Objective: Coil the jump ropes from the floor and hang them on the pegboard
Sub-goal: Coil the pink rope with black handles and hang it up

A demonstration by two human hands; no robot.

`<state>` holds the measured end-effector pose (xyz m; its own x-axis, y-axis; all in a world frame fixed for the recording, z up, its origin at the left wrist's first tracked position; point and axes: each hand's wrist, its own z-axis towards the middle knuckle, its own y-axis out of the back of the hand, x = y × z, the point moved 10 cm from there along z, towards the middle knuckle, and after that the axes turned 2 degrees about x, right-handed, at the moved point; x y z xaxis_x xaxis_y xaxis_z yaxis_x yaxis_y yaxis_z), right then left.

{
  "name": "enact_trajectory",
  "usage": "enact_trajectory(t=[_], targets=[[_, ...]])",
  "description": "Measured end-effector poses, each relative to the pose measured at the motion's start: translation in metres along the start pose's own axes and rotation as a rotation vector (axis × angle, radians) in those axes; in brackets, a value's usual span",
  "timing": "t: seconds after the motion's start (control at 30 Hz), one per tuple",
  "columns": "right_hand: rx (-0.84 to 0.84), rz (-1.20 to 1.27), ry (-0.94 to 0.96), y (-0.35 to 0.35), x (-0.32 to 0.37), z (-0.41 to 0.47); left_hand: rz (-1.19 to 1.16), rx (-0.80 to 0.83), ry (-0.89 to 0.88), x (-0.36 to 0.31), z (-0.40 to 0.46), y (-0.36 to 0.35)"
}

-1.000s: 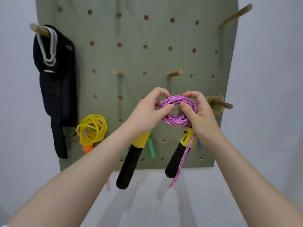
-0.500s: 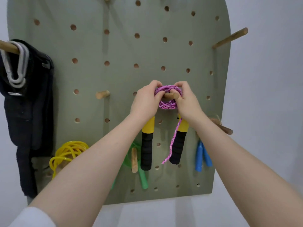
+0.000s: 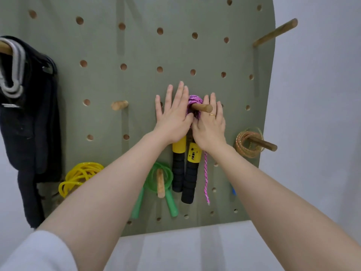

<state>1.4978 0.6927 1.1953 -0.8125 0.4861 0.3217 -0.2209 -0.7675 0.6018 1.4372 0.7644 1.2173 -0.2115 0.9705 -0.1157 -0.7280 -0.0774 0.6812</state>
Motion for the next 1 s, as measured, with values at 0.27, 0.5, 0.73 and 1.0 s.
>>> enact_trajectory(t=[0.27, 0.5, 0.73, 1.0], targets=[[-0.069, 0.324, -0.048, 0.028, -0.013, -0.058, -0.349, -0.036, -0.025, -0.004, -0.043, 0.027], [-0.099, 0.321, -0.128, 0.017, -0.030, -0.137, -0.408, -0.262, -0.241, -0.029, -0.132, 0.034], [0.268, 0.155, -0.298, -0.048, -0.101, -0.289, -0.580, 0.366, -0.315, -0.067, -0.250, -0.109], [0.963, 0.008, -0.516, -0.099, -0.210, -0.502, -0.455, 1.132, -0.128, -0.100, -0.433, -0.266]])
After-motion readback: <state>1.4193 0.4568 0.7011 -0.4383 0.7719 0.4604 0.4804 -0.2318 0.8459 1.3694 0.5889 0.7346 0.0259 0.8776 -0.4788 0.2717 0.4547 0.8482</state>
